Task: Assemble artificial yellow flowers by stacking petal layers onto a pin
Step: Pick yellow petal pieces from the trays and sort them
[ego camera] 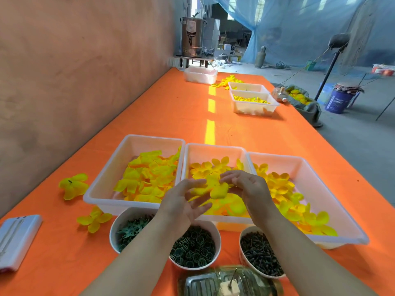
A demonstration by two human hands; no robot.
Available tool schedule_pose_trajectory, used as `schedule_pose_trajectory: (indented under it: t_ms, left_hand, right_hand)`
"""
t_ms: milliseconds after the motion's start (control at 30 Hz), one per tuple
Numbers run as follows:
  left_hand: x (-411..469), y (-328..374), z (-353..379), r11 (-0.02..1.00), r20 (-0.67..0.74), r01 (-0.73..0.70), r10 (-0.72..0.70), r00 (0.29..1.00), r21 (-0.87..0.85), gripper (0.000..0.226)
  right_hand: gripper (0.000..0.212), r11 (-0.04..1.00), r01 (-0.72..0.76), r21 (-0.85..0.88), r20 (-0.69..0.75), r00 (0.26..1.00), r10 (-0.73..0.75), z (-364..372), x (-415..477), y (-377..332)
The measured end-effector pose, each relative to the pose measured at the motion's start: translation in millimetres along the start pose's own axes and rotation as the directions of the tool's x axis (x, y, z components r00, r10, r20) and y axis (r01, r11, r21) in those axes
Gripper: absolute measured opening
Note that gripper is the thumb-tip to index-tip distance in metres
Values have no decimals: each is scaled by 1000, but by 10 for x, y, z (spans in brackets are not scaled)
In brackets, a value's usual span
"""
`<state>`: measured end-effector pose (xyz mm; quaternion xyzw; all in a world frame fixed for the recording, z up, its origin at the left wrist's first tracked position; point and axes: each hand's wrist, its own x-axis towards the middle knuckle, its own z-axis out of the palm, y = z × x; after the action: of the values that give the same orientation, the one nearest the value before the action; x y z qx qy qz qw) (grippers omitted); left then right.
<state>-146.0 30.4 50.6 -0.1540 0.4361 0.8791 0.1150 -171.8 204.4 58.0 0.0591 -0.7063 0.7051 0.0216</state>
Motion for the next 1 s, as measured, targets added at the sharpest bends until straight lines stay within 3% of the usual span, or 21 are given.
schedule_pose_trajectory:
  t_ms: [67,133,200,267,367,433,533,633,667,733,833,900,1000]
  left_hand:
    - [21,1,-32,996,-40,-91,91,995,12,22]
    - [27,-17,-50,988,-70,-125,131,989,93,39]
    - [11,-47,-55,978,-54,-143,153,987,151,45]
    - [-10,-58,-52,976,-1,-150,152,988,160,44]
    - [-56,-65,-62,965,121,-176,154,981,194,43]
    - [-82,-60,-77,959,169,-177,142,975,220,39]
    - [-133,-21,-98,966,285,-82,10,959,245,37]
    - [-165,52,-113,934,331,-11,-115,937,357,54]
    - [-164,59,-104,912,303,-40,-93,949,408,55]
    - [-142,29,-79,836,224,-189,81,971,516,48]
    - [-115,-42,-71,659,204,-409,368,907,631,21]
    - [-122,-39,-71,613,215,-449,419,882,650,11]
    - [-153,-9,-51,599,230,-458,419,879,657,18]
  right_hand:
    - [12,989,50,-136,-7,999,-52,14,-21,25]
    - [25,973,68,-222,-22,997,-75,44,-19,74]
    - [37,979,-3,-203,-101,995,-18,88,-15,87]
    - [34,986,-148,-73,-143,980,136,115,-15,55]
    - [28,881,-388,272,43,919,392,120,-22,-36]
    - [32,845,-446,296,134,895,426,121,-37,-81]
    - [27,874,-396,280,152,918,367,127,-61,-111]
    - [17,973,-219,73,159,966,205,75,-100,-163]
    - [12,988,-151,-19,177,972,152,60,-108,-182]
    - [14,988,-60,-143,204,975,89,47,-124,-210]
    - [24,984,-46,-170,222,971,84,44,-155,-257]
    - [27,990,-109,-94,246,961,130,28,-171,-297]
    - [25,980,-198,-24,282,939,197,25,-177,-334]
